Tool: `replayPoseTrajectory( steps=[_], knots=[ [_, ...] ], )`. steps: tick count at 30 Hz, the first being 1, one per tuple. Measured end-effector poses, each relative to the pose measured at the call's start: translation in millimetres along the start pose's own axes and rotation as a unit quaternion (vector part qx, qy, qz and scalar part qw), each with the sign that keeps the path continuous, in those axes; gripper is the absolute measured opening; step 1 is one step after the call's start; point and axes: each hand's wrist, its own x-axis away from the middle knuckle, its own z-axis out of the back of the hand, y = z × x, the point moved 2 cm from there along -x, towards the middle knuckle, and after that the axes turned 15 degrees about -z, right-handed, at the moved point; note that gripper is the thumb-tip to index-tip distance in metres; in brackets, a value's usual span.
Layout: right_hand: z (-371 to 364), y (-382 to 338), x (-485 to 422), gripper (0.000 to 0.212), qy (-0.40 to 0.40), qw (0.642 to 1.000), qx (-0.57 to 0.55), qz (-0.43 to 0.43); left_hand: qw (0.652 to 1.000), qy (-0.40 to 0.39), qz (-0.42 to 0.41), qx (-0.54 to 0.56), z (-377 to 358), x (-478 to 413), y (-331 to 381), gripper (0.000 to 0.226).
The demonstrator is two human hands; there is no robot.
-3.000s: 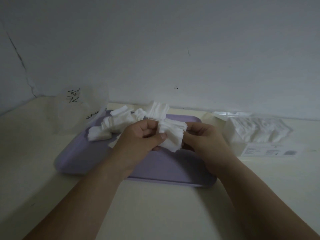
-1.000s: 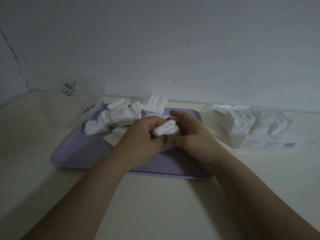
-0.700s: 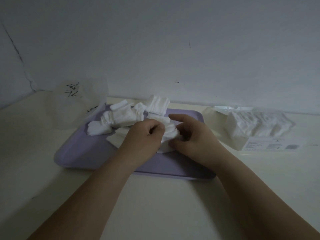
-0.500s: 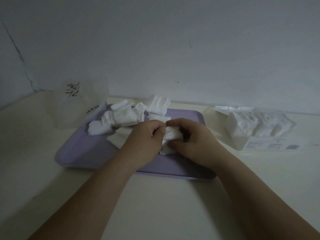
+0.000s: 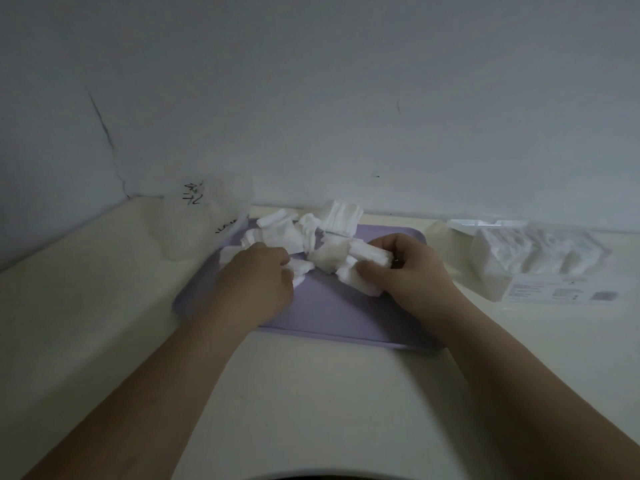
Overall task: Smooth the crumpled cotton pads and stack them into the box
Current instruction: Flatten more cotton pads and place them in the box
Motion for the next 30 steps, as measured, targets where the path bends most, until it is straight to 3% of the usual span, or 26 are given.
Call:
replayPoseTrajectory(
  steps=[7, 12, 18, 23, 25, 30],
  knots=[
    [2.6, 1.0, -1.0, 0.019, 0.045, 0.998, -0.033, -0.010, 0.994, -0.021, -0.061, 0.085, -15.1, -6.9, 22.1, 0.036],
    [5.0, 3.7, -3.7, 0.019, 0.063, 0.997, -0.035, -0.010, 0.994, -0.021, -0.098, 0.054, -17.2, -18.7, 39.0, 0.026],
    [4.8, 7.1, -8.0, 0.020, 0.066, 0.997, -0.043, -0.017, 0.997, 0.023, -0.054, 0.045, -33.0, -25.1, 45.6, 0.027],
    [2.9, 7.3, -9.9, 0.017, 0.068, 0.996, -0.046, -0.021, 0.981, 0.051, 0.035, 0.185, -29.6, -23.6, 39.6, 0.027],
    [3.2, 8.4, -10.1, 0.016, 0.070, 0.996, -0.058, -0.023, 0.975, 0.072, 0.014, 0.211, -28.2, -21.1, 39.1, 0.011],
    [1.1, 9.8, -9.3, 0.017, 0.082, 0.995, -0.058, -0.013, 0.983, 0.113, -0.049, 0.132, -26.9, -10.3, 41.3, 0.008]
  ],
)
